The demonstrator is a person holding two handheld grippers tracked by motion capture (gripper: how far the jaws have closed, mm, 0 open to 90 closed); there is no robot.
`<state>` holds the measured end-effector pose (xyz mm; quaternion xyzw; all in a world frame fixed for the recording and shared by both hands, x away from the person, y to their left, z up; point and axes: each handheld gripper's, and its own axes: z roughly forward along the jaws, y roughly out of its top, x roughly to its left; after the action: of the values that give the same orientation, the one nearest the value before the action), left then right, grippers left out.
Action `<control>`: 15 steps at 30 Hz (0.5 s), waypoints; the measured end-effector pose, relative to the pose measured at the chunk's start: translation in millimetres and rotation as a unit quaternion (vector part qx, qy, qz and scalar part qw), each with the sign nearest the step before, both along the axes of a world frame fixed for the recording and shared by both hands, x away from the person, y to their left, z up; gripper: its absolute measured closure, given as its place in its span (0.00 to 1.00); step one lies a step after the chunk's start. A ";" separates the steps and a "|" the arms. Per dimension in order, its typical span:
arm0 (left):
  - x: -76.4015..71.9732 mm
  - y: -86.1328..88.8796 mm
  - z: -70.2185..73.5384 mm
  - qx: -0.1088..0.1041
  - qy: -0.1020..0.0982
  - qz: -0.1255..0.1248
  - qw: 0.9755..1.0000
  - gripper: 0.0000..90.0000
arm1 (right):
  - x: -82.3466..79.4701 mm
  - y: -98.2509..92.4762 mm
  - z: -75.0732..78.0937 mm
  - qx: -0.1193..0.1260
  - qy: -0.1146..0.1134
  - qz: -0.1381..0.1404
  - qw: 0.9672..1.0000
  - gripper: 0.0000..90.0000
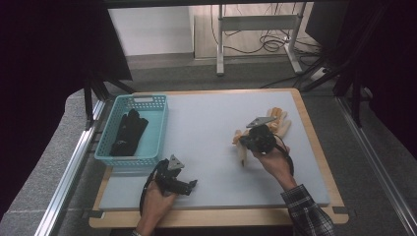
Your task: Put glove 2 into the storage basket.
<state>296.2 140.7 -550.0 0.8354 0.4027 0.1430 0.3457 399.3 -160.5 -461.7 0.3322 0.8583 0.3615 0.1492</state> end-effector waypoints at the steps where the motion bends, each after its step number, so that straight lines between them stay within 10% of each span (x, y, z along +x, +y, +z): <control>1: 0.0 0.0 0.0 0.000 0.000 0.000 1.000 0.01 | 0.0 0.0 0.0 0.000 0.000 0.000 1.000 0.89; 7: 0.0 0.1 0.1 0.000 0.000 -0.001 1.000 0.01 | -1.5 28.9 -5.7 -0.011 -0.009 0.029 0.999 0.76; 15: -0.1 -0.1 0.0 -0.001 0.001 0.000 1.000 0.01 | 16.9 -16.0 -10.9 -0.001 -0.013 -0.037 0.999 0.61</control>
<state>296.2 140.6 -550.0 0.8351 0.4033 0.1420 0.3462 416.2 -176.5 -472.5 0.3588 0.8437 0.3593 0.1740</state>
